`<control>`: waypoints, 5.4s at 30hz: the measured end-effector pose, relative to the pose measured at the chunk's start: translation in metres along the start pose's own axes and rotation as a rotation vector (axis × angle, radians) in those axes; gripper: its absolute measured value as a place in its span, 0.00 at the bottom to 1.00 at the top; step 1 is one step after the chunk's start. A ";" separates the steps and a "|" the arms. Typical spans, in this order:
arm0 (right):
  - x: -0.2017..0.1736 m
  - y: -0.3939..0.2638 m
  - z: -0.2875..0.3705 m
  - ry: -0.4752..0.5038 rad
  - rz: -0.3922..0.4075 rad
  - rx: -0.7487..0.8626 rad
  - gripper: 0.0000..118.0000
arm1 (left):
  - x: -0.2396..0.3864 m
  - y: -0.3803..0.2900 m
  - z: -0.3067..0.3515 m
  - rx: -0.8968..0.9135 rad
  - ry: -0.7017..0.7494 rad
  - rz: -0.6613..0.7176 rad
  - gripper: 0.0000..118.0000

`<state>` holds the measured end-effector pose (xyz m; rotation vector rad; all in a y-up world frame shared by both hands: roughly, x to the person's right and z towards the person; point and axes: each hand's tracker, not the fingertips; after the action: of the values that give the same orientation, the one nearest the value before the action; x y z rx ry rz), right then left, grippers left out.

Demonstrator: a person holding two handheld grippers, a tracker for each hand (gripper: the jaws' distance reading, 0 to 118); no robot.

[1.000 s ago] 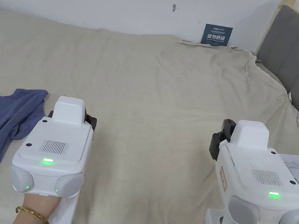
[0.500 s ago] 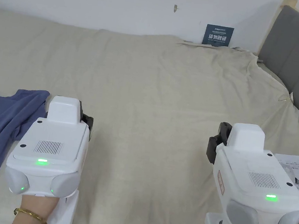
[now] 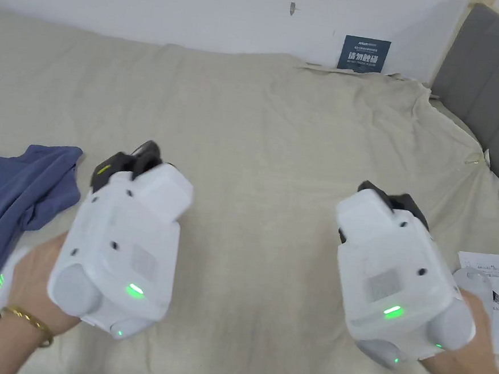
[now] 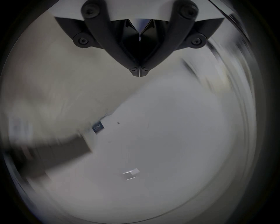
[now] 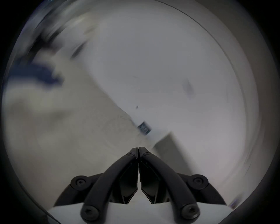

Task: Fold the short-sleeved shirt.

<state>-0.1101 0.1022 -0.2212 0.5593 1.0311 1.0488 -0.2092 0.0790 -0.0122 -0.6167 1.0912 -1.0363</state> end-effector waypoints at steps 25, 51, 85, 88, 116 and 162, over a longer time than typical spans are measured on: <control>0.058 -0.001 0.003 0.136 -1.058 -0.027 0.00 | -0.076 -0.020 -0.010 -0.200 -0.020 1.039 0.00; 0.023 -0.007 0.030 0.104 -1.047 -0.060 0.00 | -0.037 -0.026 0.002 -0.212 -0.082 1.047 0.00; 0.028 -0.001 0.035 0.106 -1.029 -0.053 0.00 | -0.037 -0.021 0.003 -0.198 -0.098 1.038 0.00; 0.028 -0.005 0.033 0.105 -1.028 -0.054 0.00 | -0.037 -0.021 0.002 -0.198 -0.098 1.039 0.00; 0.004 0.037 0.007 0.257 -0.992 0.045 0.00 | -0.064 -0.067 0.026 -0.282 0.037 1.052 0.00; -0.074 0.181 0.011 0.619 -0.913 0.275 0.00 | -0.129 -0.206 0.069 -0.631 0.172 1.138 1.00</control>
<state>-0.1878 0.1139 -0.0419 -0.0797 1.7594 0.2419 -0.2331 0.1037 0.2381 -0.2816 1.6285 0.2659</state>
